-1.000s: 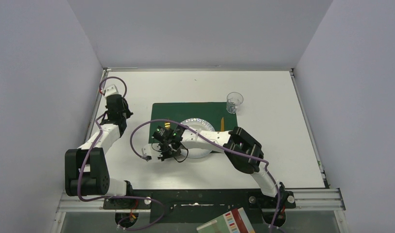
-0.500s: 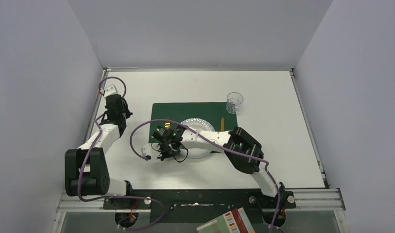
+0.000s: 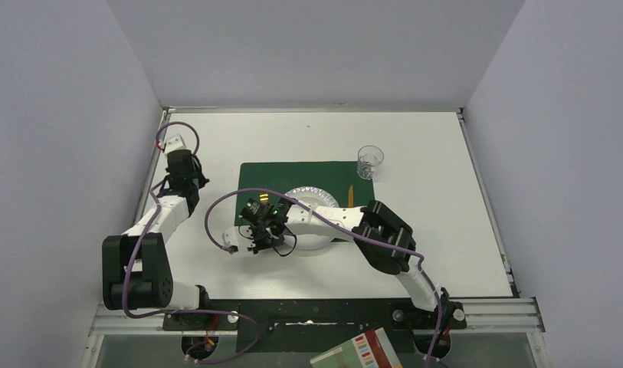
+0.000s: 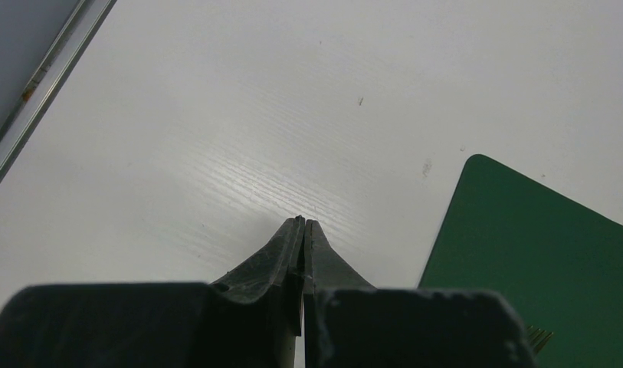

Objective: Set the dinner table for one person
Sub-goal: Adjust the fork on the napkin.

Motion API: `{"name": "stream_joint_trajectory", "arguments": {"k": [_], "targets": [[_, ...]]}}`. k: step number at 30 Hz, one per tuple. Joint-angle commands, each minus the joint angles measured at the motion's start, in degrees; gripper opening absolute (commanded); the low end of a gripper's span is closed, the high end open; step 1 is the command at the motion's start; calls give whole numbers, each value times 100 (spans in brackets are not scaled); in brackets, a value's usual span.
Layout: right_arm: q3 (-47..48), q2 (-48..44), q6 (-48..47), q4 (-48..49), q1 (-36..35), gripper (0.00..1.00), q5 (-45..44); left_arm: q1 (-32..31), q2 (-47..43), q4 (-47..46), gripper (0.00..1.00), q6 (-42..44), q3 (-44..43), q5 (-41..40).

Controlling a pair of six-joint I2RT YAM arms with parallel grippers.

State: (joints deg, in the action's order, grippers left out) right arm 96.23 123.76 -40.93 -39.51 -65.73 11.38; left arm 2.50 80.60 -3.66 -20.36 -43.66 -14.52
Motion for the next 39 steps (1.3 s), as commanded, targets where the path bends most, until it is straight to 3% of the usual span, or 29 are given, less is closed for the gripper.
{"name": "stream_joint_trajectory", "arguments": {"k": [1,29,36,38,39], "targets": [[136,-35,-47,227,-62,0,95,57,30,-94,0,-12,-255,29],[385,-4,51,425,-80,0,43,101,69,-49,0,-31,-276,34],[1215,-287,371,323,-26,16,-660,127,74,3,22,-49,-287,109],[1459,-408,431,435,-17,29,-1081,136,108,43,27,-31,-300,120],[1575,-460,424,493,-18,40,-1335,148,120,67,29,-11,-320,116]]}}
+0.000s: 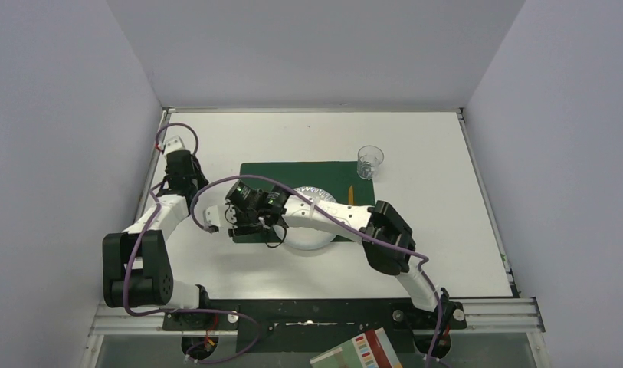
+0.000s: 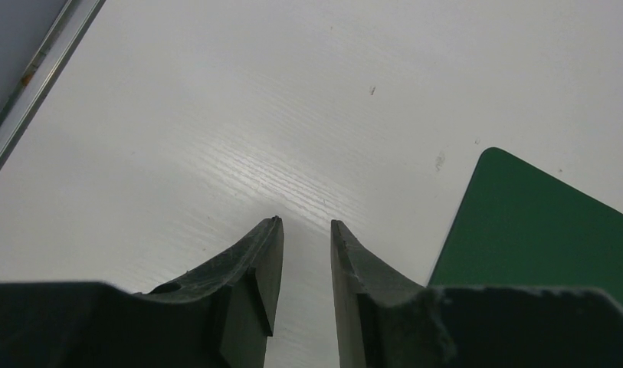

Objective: Set the dinner table for one person
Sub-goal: Adjust the fork on the napkin.

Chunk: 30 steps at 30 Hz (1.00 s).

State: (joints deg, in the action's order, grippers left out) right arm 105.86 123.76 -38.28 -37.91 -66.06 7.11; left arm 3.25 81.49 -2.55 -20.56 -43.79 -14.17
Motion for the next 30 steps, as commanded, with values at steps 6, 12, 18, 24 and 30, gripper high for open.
{"name": "stream_joint_trajectory", "arguments": {"k": [6,12,18,24,30], "targets": [[337,-1068,-848,2080,210,57,-3682,97,-43,-103,53,221,-444,-286],[-1031,-2611,629,4455,2761,79,-4782,89,-121,-92,80,581,-631,-822],[-2882,-4053,4394,3297,6699,95,-1354,178,-133,232,80,1119,-964,-890],[-4194,-4074,4203,3340,6918,100,-2593,167,-213,-104,80,979,-779,-1209],[-4350,-3946,4177,3350,7148,100,-2072,185,-116,60,79,812,-752,-947]]}}
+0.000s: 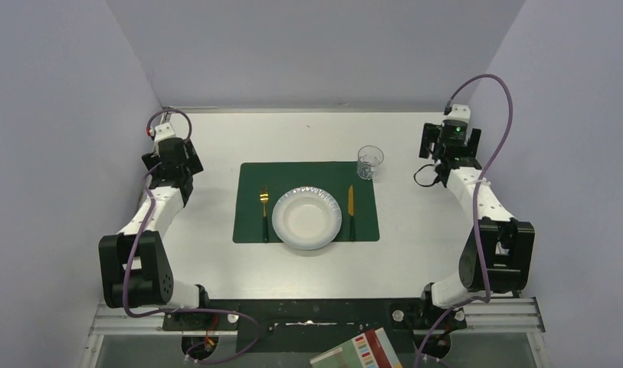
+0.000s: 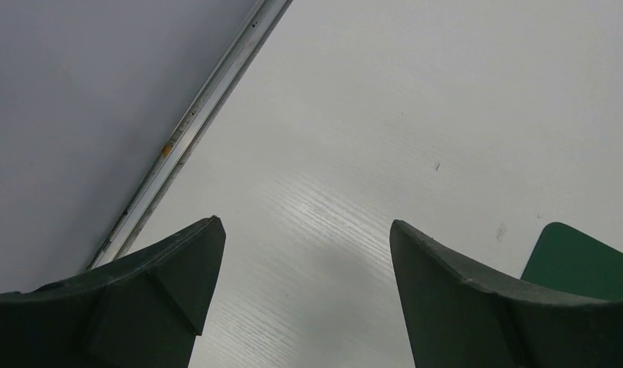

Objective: Set the dinner table for one person
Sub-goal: Adjust the fork on the napkin.

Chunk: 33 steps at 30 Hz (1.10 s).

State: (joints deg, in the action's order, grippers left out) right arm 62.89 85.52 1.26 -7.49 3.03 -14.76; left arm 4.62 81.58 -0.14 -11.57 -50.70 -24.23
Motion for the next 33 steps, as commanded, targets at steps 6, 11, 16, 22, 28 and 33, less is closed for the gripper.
{"name": "stream_joint_trajectory", "arguments": {"k": [6,11,16,22,28,33], "targets": [[-212,-164,256,455,499,100,199,47,-2,-98,79,-3,-118,104],[-248,-153,302,447,822,99,382,56,68,-56,79,-64,-194,-8],[-308,-118,369,454,1067,98,648,56,70,-57,79,-47,-178,17],[-253,-59,366,383,1117,99,704,72,18,758,65,-133,-478,1804],[-286,-57,282,396,1143,99,907,-387,-264,3005,35,1968,-890,4745],[-331,-93,194,403,1171,100,1161,-1003,-635,3934,0,3342,-564,3831]]}}
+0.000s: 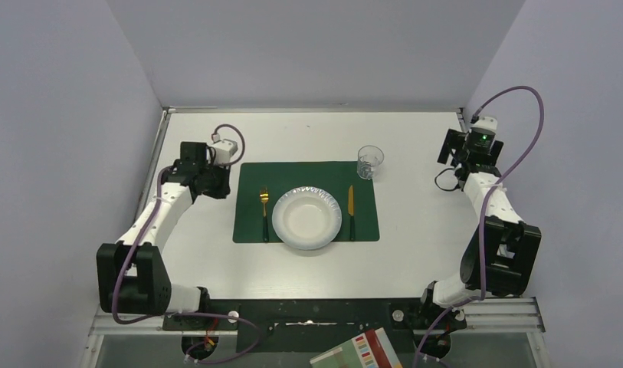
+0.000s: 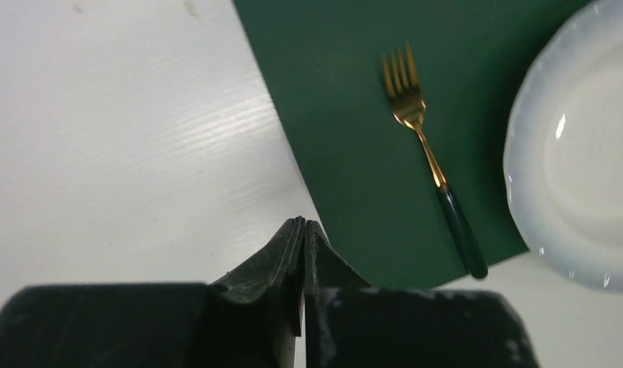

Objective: Set the dinner table for one person
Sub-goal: Adjust the fork on the napkin.

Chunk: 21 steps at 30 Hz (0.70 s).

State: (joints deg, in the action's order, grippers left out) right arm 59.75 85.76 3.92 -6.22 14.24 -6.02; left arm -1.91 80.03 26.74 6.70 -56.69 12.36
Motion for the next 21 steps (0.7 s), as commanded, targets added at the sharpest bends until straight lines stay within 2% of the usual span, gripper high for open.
{"name": "stream_joint_trajectory", "arguments": {"k": [1,4,9,13,21], "targets": [[-54,-151,-136,293,56,100,480,-412,-585,1250,0,1666,188,18],[-231,-335,-270,405,178,100,1122,-606,-859,1512,0,2220,524,55],[-328,-363,-353,423,361,100,1760,-1089,-808,2197,0,2858,383,775],[-287,-291,-373,368,419,100,1899,-1482,-664,1912,0,2740,299,1117],[-336,-343,-451,380,461,98,2151,-1721,-256,1691,0,2460,-126,2383]]}}
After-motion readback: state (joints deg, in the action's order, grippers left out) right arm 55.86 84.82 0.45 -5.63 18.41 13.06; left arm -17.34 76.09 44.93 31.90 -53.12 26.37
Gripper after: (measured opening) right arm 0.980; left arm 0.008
